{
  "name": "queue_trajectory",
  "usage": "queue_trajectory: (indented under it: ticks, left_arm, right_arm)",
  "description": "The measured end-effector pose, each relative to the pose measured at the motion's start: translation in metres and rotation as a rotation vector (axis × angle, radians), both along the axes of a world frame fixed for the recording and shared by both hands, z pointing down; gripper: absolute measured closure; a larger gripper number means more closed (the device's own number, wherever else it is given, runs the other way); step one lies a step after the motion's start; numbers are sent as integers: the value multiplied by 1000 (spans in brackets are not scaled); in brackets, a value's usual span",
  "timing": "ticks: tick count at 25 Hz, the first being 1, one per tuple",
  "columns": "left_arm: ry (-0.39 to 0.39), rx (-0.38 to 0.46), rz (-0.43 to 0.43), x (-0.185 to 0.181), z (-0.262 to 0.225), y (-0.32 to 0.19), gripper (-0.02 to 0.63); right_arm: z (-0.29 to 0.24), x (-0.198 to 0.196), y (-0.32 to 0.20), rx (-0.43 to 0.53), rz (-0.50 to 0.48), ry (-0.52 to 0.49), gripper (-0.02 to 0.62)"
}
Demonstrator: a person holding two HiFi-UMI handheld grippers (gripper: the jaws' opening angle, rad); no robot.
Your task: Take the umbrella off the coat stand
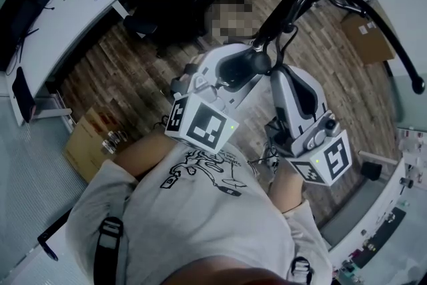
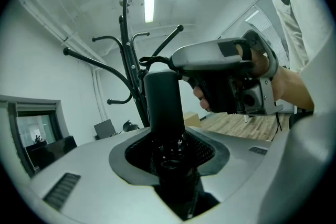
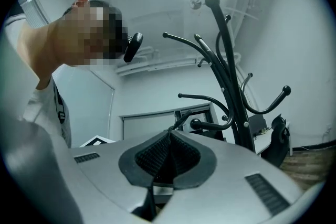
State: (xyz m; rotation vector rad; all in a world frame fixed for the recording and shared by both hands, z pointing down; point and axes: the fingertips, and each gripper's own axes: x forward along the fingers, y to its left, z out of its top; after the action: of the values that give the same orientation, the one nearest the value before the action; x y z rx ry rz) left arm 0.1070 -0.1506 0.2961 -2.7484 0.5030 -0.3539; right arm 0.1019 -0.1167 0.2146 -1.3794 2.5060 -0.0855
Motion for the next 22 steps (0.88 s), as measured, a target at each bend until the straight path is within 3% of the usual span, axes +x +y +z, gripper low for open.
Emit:
queue_trajectory:
  ticks: [22]
  left_arm:
    - [-59,-3,-24,14,17,-20,419]
  right_arm:
    - [19,21,-21,-63,52,-42,575]
